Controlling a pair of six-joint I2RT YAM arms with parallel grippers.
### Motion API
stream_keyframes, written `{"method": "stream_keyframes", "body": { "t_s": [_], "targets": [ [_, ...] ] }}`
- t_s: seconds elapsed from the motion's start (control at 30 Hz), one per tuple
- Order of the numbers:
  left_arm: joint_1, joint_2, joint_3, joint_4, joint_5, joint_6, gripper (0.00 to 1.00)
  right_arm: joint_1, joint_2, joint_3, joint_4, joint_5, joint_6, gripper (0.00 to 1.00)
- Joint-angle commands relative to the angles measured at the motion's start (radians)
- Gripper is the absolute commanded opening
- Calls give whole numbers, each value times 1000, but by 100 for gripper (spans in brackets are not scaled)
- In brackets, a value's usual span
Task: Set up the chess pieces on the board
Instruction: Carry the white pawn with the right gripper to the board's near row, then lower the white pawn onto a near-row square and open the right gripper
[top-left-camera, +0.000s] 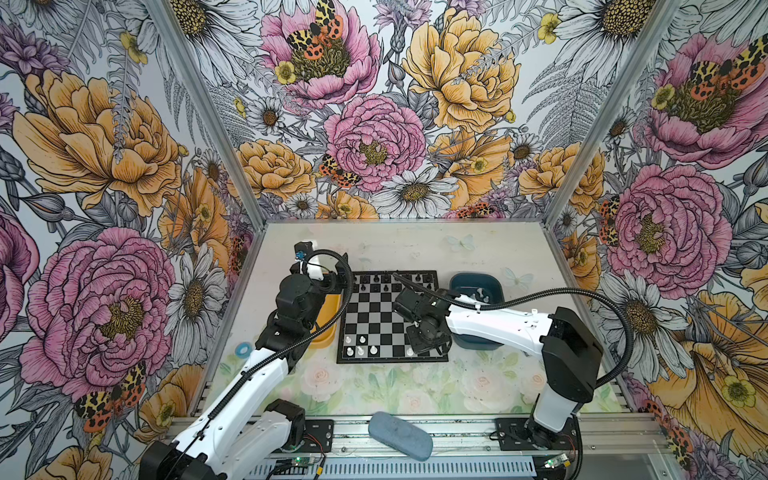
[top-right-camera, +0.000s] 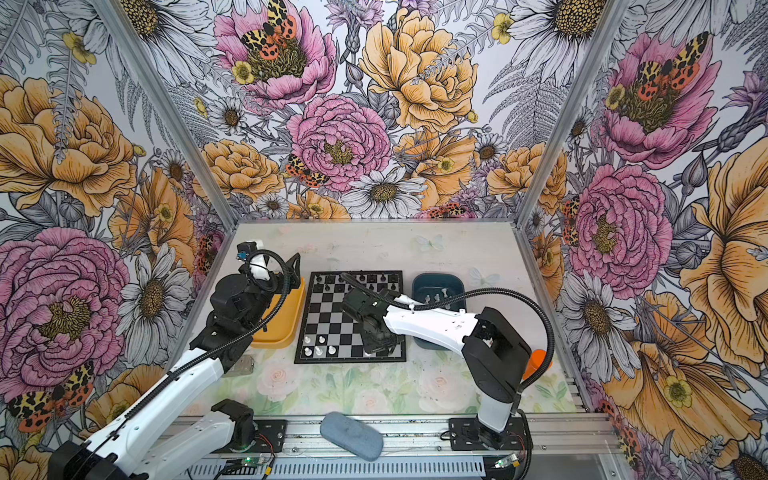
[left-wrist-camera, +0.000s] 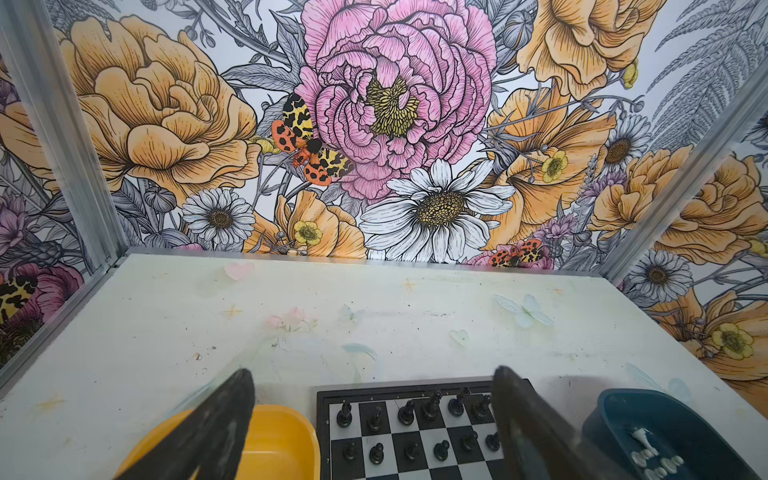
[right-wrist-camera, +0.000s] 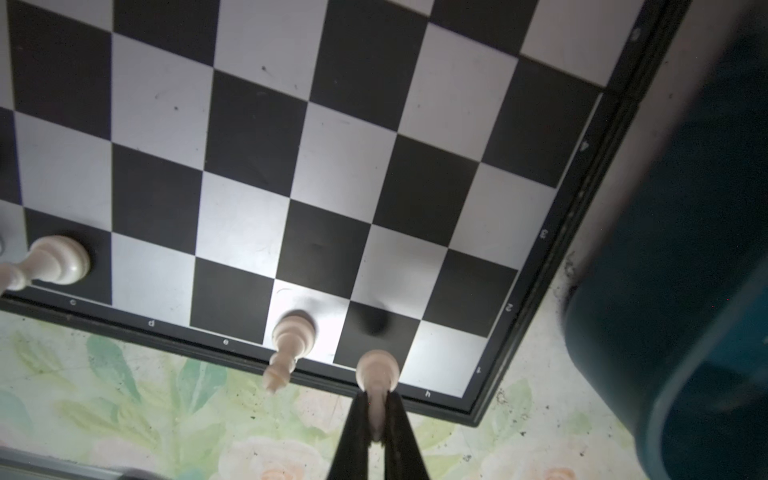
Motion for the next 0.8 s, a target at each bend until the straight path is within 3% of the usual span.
{"method": "stream_keyframes", "body": {
  "t_s": [0.0,0.77],
  "targets": [
    [-8,-12,-12,-5,-15,17,90,6,6,-18,34,-4,28,0],
    [-9,-3,-9,-4,-15,21,90,5,32,-41,53,2,34,0]
  ]
}}
